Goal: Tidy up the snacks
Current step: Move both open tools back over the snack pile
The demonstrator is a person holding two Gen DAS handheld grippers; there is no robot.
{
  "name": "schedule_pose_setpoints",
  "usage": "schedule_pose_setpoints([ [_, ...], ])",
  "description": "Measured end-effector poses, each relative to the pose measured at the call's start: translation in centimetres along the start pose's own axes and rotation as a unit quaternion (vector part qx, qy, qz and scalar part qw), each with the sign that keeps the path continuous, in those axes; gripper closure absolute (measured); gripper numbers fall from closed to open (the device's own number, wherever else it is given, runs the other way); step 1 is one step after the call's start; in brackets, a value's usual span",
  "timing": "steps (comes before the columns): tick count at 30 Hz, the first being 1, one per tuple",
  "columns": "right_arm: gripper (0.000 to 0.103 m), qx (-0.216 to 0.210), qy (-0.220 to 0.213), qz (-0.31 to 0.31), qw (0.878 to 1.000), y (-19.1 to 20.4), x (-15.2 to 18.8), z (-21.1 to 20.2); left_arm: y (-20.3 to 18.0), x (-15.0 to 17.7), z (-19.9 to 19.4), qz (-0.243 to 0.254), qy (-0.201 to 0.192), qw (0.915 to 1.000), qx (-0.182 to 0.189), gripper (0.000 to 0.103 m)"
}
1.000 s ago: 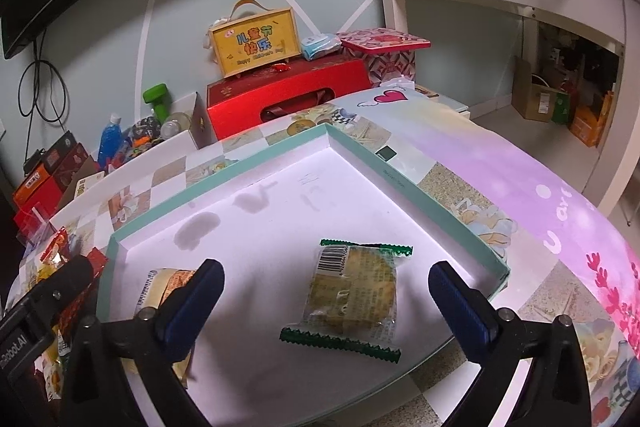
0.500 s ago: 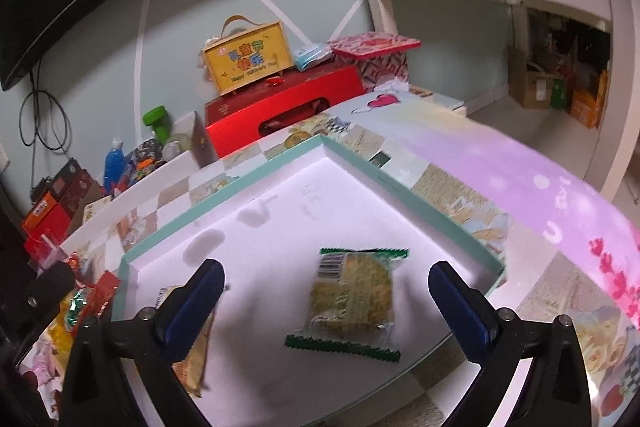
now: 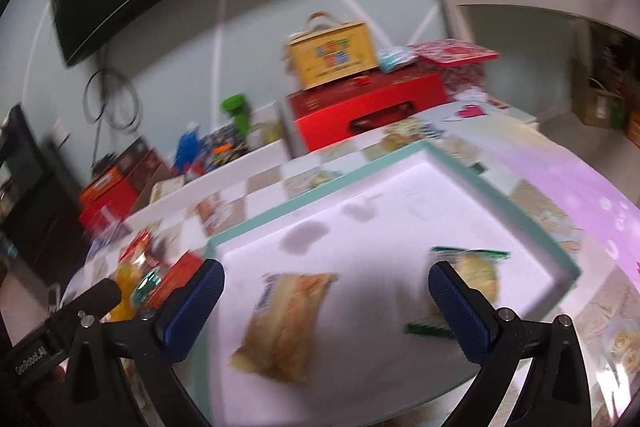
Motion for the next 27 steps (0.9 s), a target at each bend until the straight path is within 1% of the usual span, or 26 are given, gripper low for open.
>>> schedule_pose_setpoints([
  [3, 0.000, -0.022, 0.013, -0.033, 0.999, 2.2, 0.6, 0.2, 2.3, 0.1, -0.7, -0.013, 0.011, 0.9995, -0.026, 0.000],
  [6, 0.000, -0.034, 0.019, -0.066, 0.997, 4.6, 1.3, 0.1, 4.9, 0.3, -1.7, -0.038, 0.021, 0.9975, -0.056, 0.000],
  [8, 0.000, -0.052, 0.027, -0.082, 0.995, 6.2, 1.7, 0.1, 7.1, 0.5, -2.3, -0.065, 0.034, 0.9940, -0.081, 0.000],
  [11, 0.000, -0.077, 0.038, -0.094, 0.992, 8.2, 2.4, 0.1, 10.1, 1.1, -3.1, -0.105, 0.045, 0.9888, -0.096, 0.000],
  [16, 0.000, -0.109, 0.055, -0.119, 0.985, 11.8, 3.8, 0.1, 13.6, 2.6, -4.0, -0.136, 0.058, 0.9810, -0.126, 0.000],
  [19, 0.000, -0.119, 0.072, -0.138, 0.981, 13.7, 4.9, 0.3, 14.8, 3.6, -3.8, -0.148, 0.072, 0.9778, -0.130, 0.000],
  [22, 0.000, -0.127, 0.090, -0.160, 0.975, 15.4, 6.2, 0.7, 15.5, 4.7, -3.4, -0.156, 0.086, 0.9759, -0.125, 0.000],
  [24, 0.002, -0.128, 0.101, -0.178, 0.970, 16.4, 7.3, 0.8, 15.8, 5.3, -2.9, -0.163, 0.098, 0.9745, -0.119, 0.001],
  [26, 0.006, -0.125, 0.113, -0.195, 0.966, 17.1, 8.2, 1.2, 16.0, 5.9, -2.5, -0.168, 0.108, 0.9732, -0.114, 0.002],
  [27, 0.007, -0.122, 0.121, -0.202, 0.964, 17.4, 8.8, 1.5, 16.0, 6.2, -2.4, -0.168, 0.112, 0.9729, -0.112, 0.004],
])
Point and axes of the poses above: each gripper's, at about its wrist camera, not at the fingertips, and z roughly the way its jaws point, y to its left, x to its underside, the point moved 2 cm from there along z, roughly the way its jaws point, and after that the axes turned 2 degrees about z, right-handed, at the moved point
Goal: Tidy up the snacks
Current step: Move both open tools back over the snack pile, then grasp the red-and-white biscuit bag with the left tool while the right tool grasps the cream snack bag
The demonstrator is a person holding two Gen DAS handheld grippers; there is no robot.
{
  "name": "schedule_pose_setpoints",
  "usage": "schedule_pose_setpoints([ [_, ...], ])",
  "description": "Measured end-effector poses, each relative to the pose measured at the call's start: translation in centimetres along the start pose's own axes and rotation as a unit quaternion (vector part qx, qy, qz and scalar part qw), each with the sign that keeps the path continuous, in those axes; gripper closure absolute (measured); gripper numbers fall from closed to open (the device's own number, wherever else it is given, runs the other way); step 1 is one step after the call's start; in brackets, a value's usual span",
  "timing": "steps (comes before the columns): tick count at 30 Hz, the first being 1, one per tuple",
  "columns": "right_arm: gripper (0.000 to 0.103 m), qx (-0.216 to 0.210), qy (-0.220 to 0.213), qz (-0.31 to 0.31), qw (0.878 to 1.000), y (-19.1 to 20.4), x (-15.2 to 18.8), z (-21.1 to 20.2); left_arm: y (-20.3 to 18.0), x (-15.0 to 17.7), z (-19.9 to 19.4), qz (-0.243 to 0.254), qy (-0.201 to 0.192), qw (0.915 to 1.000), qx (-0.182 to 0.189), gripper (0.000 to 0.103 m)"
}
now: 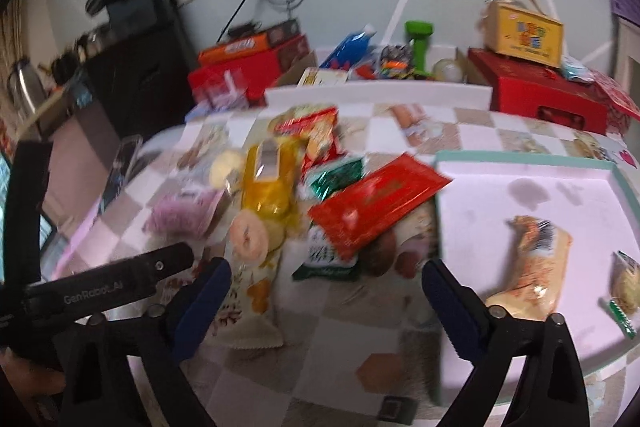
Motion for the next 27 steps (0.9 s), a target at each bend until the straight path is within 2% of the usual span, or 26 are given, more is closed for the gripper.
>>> schedule_pose_setpoints([
  [1, 0.008, 0.001, 0.008, -0.004, 1.000, 0.2, 0.3, 0.4, 0.0, 0.2, 0.2, 0.001, 0.005, 1.0000, 0.002, 0.008],
  [5, 0.011, 0.004, 0.027, -0.011, 1.000, 0.5, 0.8, 1.4, 0.2, 0.6, 1.3, 0.000, 0.025, 0.9997, 0.008, 0.012],
  [7, 0.012, 0.008, 0.034, -0.013, 0.999, 0.4, 1.0, 1.8, 0.1, 0.8, 1.9, 0.003, 0.035, 0.9994, 0.008, 0.027],
  [8, 0.012, 0.008, 0.037, -0.013, 0.999, 0.4, 1.1, 1.9, 0.1, 0.9, 2.2, 0.003, 0.040, 0.9991, 0.010, 0.030],
  [15, 0.012, 0.002, 0.045, -0.016, 0.999, 1.3, 1.4, 2.5, 0.5, 1.1, 2.4, 0.010, 0.038, 0.9992, 0.007, 0.033],
  [17, 0.015, -0.004, 0.046, -0.021, 0.999, 1.9, 1.4, 2.7, 1.0, 0.9, 2.3, 0.007, 0.036, 0.9993, 0.002, 0.033],
  [27, 0.017, -0.021, 0.067, -0.059, 0.996, 5.3, 2.3, 4.3, 3.6, 0.4, 2.0, -0.019, 0.029, 0.9994, -0.005, 0.033],
])
Point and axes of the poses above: each gripper's, at about its wrist camera, not at the fingertips, and z roughly the way its jaws point, y to its left, x to its underside, the point moved 2 cm from there along z, roughly the way its jaws point, and after that the axes turned 2 degrees about z, right-handed, at the moved point
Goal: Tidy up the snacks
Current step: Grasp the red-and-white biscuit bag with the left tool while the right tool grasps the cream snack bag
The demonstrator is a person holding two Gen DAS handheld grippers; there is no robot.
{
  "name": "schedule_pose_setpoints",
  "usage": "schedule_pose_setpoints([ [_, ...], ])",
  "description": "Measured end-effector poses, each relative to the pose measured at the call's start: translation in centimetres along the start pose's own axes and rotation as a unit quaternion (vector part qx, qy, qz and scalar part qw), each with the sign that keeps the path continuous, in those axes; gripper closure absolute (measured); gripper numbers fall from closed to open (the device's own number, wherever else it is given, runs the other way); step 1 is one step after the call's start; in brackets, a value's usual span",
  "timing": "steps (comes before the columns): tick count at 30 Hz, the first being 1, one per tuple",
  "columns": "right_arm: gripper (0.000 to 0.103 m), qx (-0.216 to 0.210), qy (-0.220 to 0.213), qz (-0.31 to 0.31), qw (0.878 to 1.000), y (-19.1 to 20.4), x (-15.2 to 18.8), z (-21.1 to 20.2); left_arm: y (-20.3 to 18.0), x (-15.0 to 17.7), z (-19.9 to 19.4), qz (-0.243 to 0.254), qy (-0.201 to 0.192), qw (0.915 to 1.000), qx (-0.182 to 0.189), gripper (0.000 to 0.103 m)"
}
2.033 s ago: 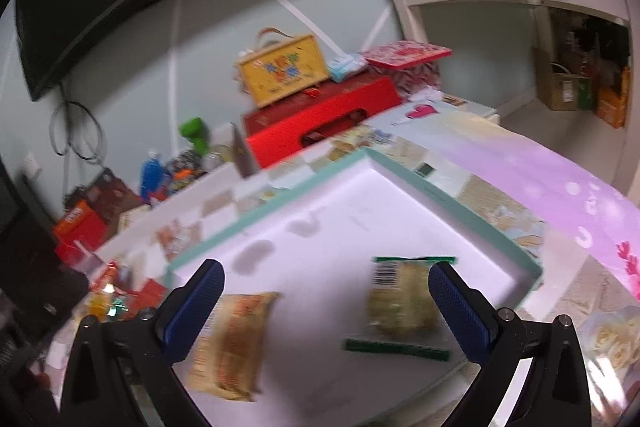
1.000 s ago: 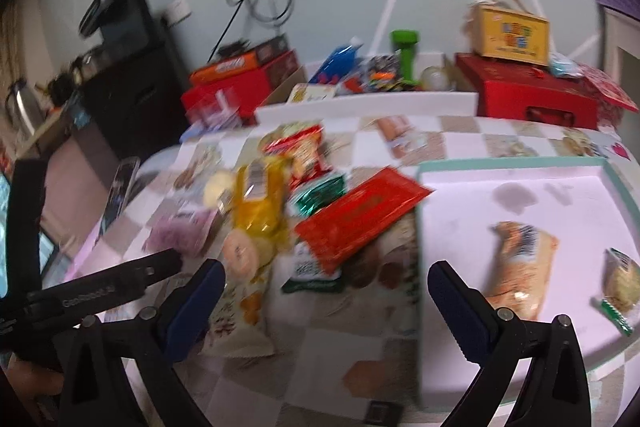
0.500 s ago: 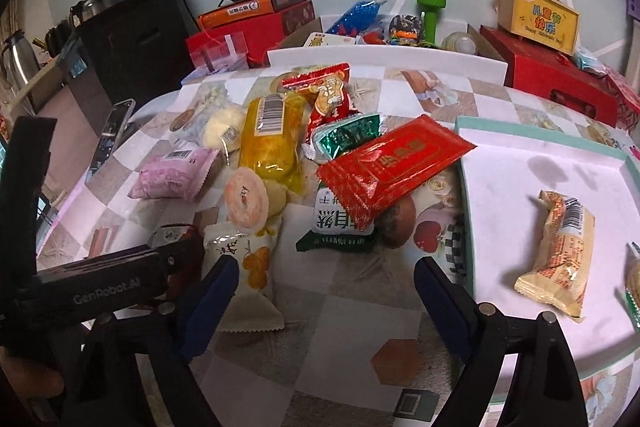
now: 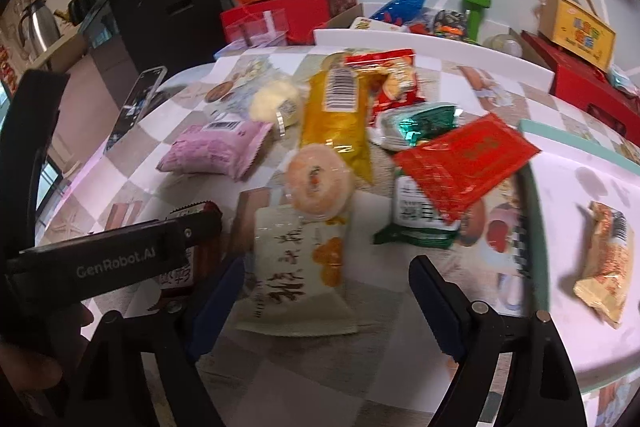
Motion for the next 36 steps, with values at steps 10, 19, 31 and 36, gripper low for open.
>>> schedule_pose_setpoints([
  [10, 0.031, 0.033, 0.021, -0.036, 0.999, 1.4, 0.7, 1.9, -0.6, 0.1, 0.2, 0.020, 0.005, 0.9998, 0.001, 0.042],
  [19, 0.047, 0.036, 0.022, -0.053, 0.998, 1.7, 0.8, 2.3, -1.1, 0.2, 0.1, 0.026, 0.003, 0.9995, 0.017, 0.051],
  [31, 0.047, 0.016, -0.005, -0.022, 1.000, 0.6, 0.2, 0.3, -1.1, -0.2, -0.8, 0.019, -0.011, 0.9993, 0.031, 0.055],
  [36, 0.047, 0.006, -0.028, -0.009, 1.000, 0.2, -0.2, -1.1, -1.2, -0.5, -1.8, 0.019, -0.026, 0.9989, 0.034, 0.055],
])
Point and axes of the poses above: each gripper's, at about its wrist camera, not at the fingertips, and z roughly the way its jaws point, y to its left, x to its underside, the point moved 2 cm from there along z, roughly the way its jaws point, and after that the axes turned 2 degrees about z, right-handed, at the moved point
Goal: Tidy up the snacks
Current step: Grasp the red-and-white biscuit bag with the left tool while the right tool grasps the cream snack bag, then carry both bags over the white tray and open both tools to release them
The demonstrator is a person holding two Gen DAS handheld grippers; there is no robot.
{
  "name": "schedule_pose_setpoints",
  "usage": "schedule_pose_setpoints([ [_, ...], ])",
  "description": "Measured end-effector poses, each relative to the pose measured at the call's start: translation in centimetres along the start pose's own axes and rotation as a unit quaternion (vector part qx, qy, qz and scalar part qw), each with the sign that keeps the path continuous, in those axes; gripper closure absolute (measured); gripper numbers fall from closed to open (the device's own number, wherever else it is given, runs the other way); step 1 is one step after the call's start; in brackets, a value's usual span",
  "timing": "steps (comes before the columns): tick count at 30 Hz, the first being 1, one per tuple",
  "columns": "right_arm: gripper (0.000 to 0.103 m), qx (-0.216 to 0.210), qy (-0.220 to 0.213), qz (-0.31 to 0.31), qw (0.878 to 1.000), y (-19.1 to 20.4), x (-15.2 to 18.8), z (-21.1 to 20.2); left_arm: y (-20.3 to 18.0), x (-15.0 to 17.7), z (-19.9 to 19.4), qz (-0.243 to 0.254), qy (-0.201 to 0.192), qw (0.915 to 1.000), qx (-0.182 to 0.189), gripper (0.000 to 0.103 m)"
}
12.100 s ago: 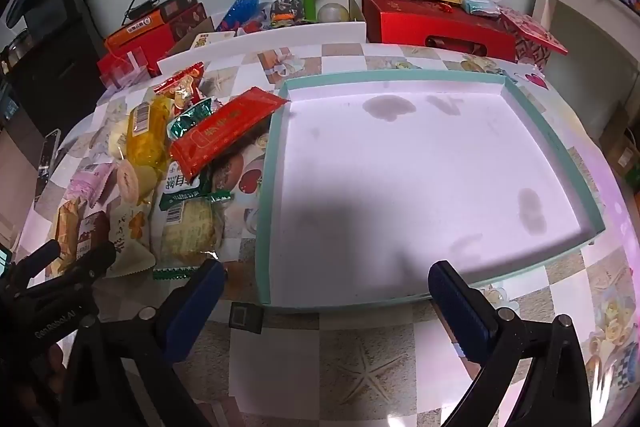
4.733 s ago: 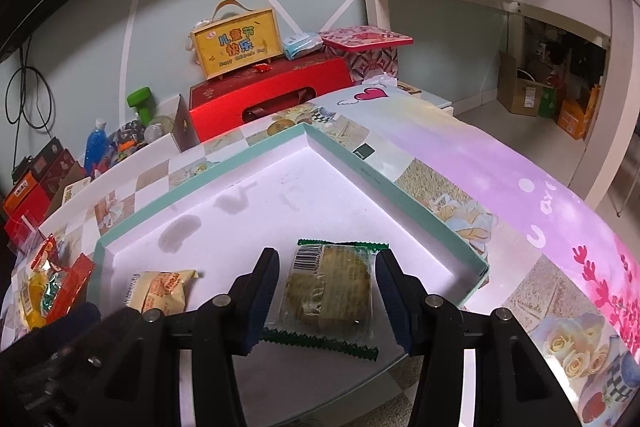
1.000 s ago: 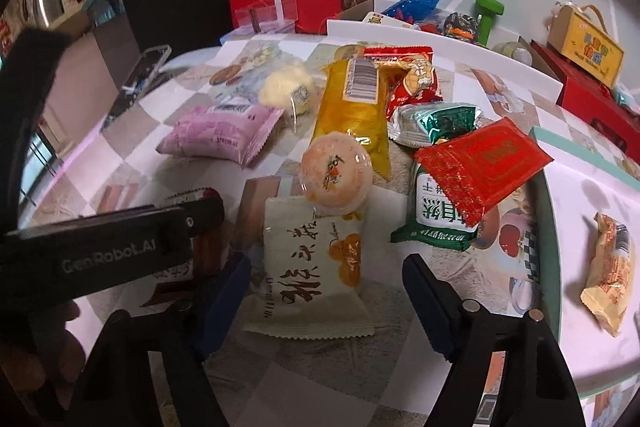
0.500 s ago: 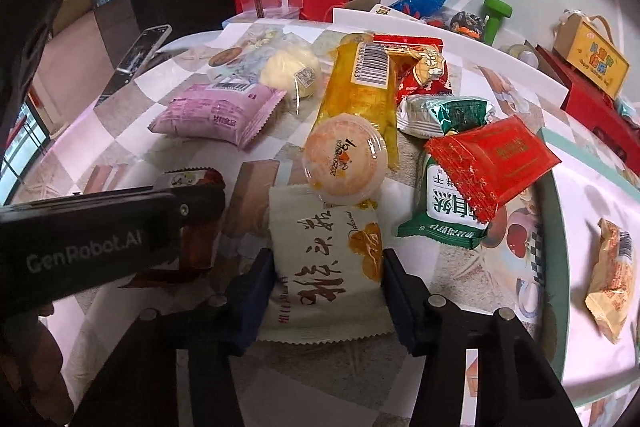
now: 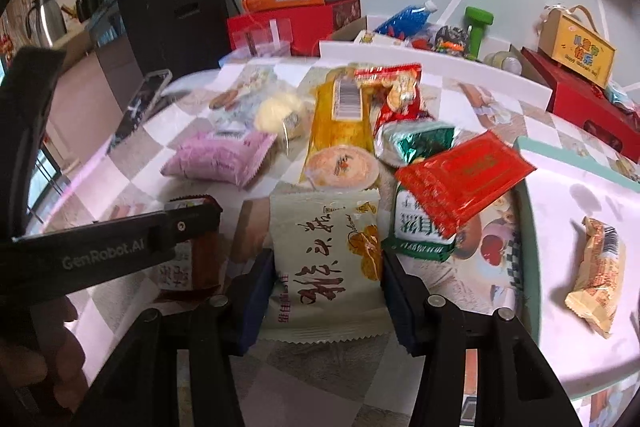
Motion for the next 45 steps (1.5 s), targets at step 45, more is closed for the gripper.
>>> schedule_pose_setpoints([
  [45, 0.048, 0.101, -0.124, 0.132, 0.978, -13.9, -1.6, -7.9, -12.3, -2.1, -4.5, 0.124, -0.069, 0.9875, 0.068, 0.056],
])
Point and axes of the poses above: each gripper's, at about its wrist camera, not at the fingertips, and z roughly the way its jaws point, y to its left, x to its underside, the point moved 2 cm from there along z, roughly the way its jaws point, and after that the axes turned 2 degrees about z, right-handed, at the moved point
